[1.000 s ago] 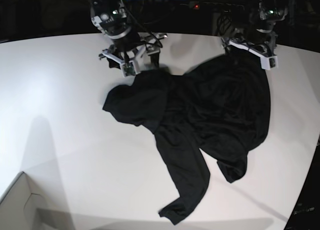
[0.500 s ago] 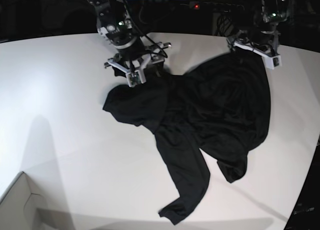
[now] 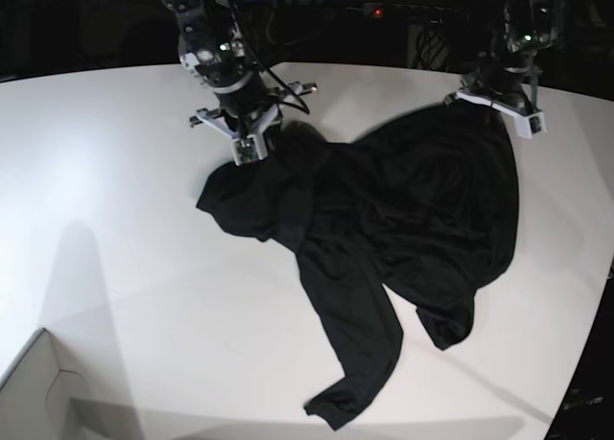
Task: Layout the t-shirt on the table in an organized manner, then fold the t-shirt properly
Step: 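Lower the right gripper onto the shirt edge nearest it and grasp, then pull the shirt apart with both grippers, spreading it across the table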
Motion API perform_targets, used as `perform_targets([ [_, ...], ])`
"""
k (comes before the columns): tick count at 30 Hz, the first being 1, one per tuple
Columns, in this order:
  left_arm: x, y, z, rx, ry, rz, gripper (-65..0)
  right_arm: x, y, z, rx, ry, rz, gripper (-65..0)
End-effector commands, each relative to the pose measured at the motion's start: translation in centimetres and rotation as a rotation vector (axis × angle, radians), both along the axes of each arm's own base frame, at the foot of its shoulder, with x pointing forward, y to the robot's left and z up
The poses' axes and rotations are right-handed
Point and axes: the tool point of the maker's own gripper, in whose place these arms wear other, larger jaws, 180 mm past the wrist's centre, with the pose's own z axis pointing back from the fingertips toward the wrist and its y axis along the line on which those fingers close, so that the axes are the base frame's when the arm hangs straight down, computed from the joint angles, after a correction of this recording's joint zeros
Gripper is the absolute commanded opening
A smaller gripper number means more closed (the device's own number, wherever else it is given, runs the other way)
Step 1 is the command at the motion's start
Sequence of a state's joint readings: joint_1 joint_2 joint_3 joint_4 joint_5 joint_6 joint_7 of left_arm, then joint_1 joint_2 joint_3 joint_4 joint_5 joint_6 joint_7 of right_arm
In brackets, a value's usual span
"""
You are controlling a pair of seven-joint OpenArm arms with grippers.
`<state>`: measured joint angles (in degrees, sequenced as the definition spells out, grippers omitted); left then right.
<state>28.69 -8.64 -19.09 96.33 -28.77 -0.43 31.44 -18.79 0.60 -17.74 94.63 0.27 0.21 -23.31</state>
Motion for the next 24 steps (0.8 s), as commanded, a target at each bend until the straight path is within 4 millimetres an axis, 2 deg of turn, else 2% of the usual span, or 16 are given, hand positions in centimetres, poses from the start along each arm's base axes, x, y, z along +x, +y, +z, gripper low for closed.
perform_targets([
  [1,-0.3,-0.3,0.0,-0.012,0.022,-0.008,-63.0,0.8,0.1,1.5,0.016,-0.053,-0.006,-65.0],
  [2,-0.4,-0.3,0.1,-0.010,0.021,-0.010,-65.0,0.9,-0.3,1.9,0.009,-0.066,-0.004,-65.0],
  [5,0.3,0.0,1.5,0.006,-0.017,-0.015,-64.7,0.5,-0.8,3.9,0.006,-0.115,0.007,-65.0],
  [9,0.7,2.5,4.3,0.049,-0.089,0.058,-64.9,0.8,-1.1,8.0,0.032,-0.209,-0.007,-65.0],
  [13,0.9,5.5,7.0,0.105,-0.158,0.139,-64.9,0.8,-2.7,10.2,0.019,-0.261,-0.035,-65.0],
  [17,0.9,7.3,7.9,0.136,-0.176,0.175,-64.9,1.3,-4.1,10.4,-0.002,-0.274,-0.065,-65.0],
  [21,1.0,7.4,8.1,0.141,-0.179,0.173,-64.9,1.6,-5.5,10.5,-0.024,-0.280,-0.098,-65.0],
  [24,1.2,7.5,8.2,0.142,-0.186,0.175,-64.9,1.9,-7.6,10.4,-0.054,-0.283,-0.145,-65.0],
])
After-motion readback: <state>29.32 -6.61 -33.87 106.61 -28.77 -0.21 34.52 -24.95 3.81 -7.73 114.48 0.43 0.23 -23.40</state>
